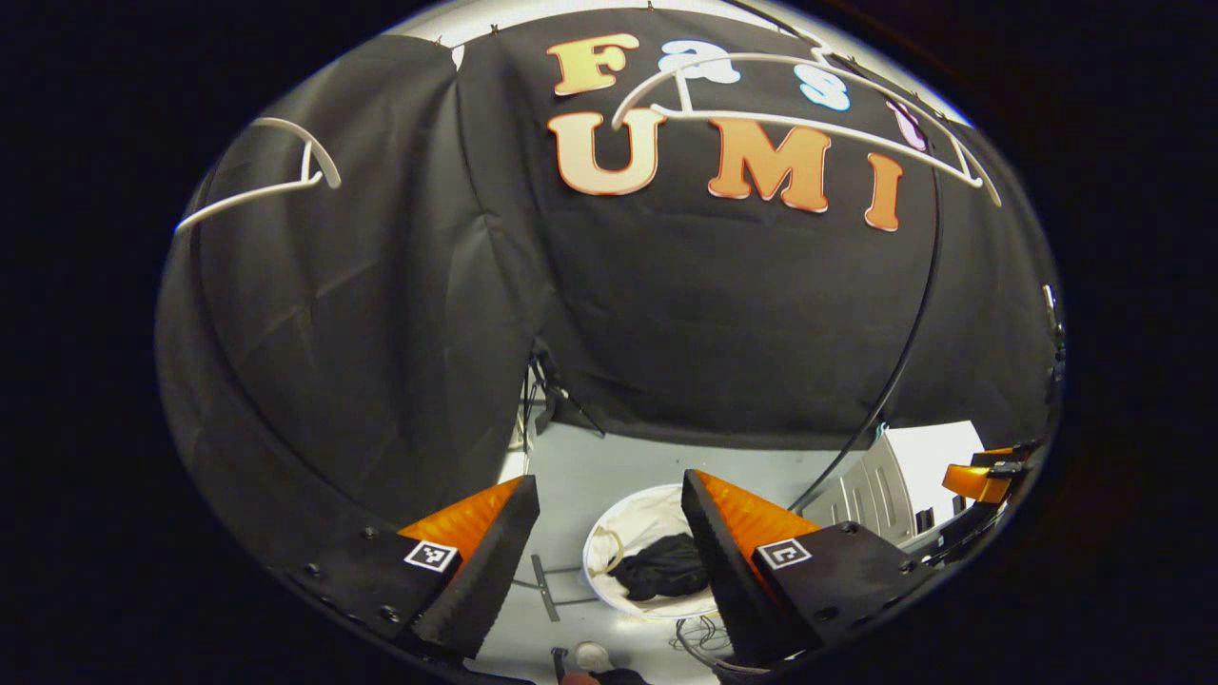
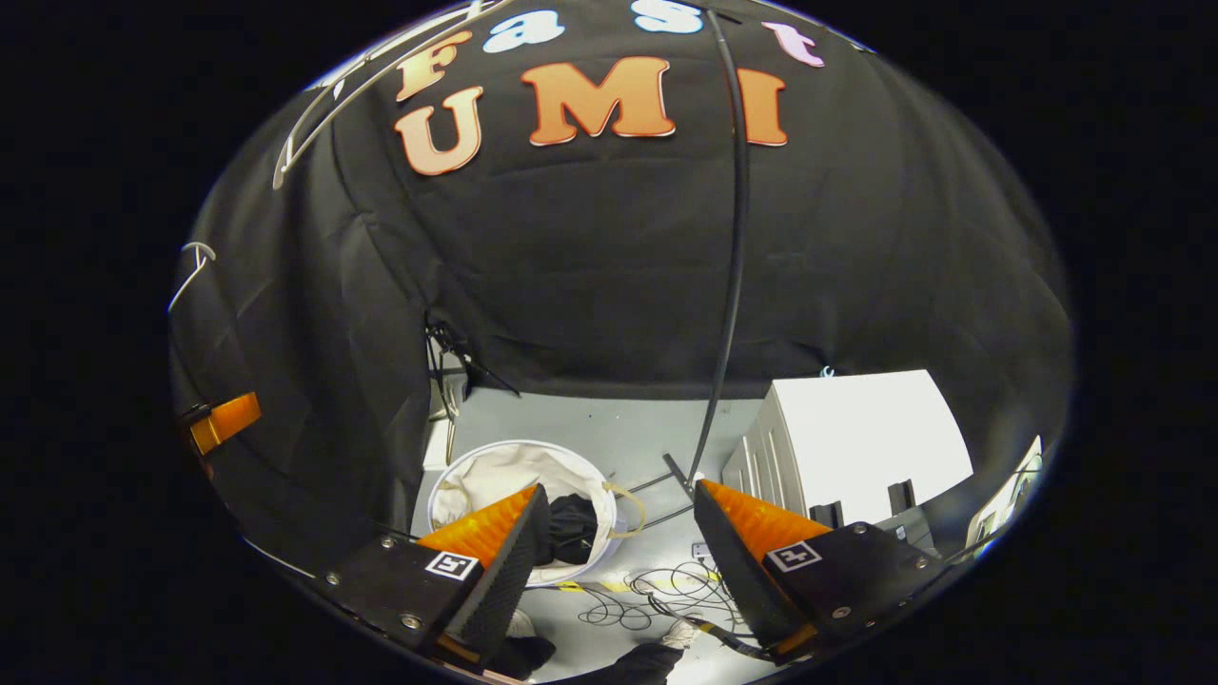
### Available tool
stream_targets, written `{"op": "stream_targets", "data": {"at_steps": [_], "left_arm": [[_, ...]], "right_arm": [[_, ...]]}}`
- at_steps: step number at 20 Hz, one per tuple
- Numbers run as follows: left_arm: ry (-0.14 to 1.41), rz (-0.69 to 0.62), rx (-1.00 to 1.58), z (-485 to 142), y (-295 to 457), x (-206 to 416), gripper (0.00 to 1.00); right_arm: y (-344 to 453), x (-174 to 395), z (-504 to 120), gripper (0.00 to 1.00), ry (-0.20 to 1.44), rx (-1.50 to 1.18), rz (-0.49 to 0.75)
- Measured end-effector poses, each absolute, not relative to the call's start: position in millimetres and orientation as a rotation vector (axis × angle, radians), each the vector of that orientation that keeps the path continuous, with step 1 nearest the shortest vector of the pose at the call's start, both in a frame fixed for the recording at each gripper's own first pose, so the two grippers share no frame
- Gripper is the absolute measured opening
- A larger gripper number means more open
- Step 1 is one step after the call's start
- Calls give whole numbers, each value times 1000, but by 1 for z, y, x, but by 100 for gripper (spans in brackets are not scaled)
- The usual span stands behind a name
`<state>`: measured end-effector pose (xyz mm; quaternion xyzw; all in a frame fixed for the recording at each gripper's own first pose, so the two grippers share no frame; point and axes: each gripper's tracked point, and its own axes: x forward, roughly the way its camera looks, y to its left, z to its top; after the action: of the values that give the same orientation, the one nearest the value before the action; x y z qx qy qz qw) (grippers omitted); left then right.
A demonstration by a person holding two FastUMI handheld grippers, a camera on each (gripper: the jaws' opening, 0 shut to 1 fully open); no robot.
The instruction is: Grasp the clothes on the hanger with both hands and then place them into the laundry hamper below.
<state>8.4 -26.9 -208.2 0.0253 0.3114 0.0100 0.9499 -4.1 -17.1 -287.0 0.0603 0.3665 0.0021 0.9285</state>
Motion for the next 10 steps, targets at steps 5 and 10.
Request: {"op": "stream_targets", "data": {"at_steps": [5,10], "left_arm": [[517,13,87,-145,-28,20,98],[387,10,83,-80,-36,30,99]], "right_arm": [[-48,-9,-239,94,669,128,-42],[-74,-10,-182,94,560,122,-89]]}}
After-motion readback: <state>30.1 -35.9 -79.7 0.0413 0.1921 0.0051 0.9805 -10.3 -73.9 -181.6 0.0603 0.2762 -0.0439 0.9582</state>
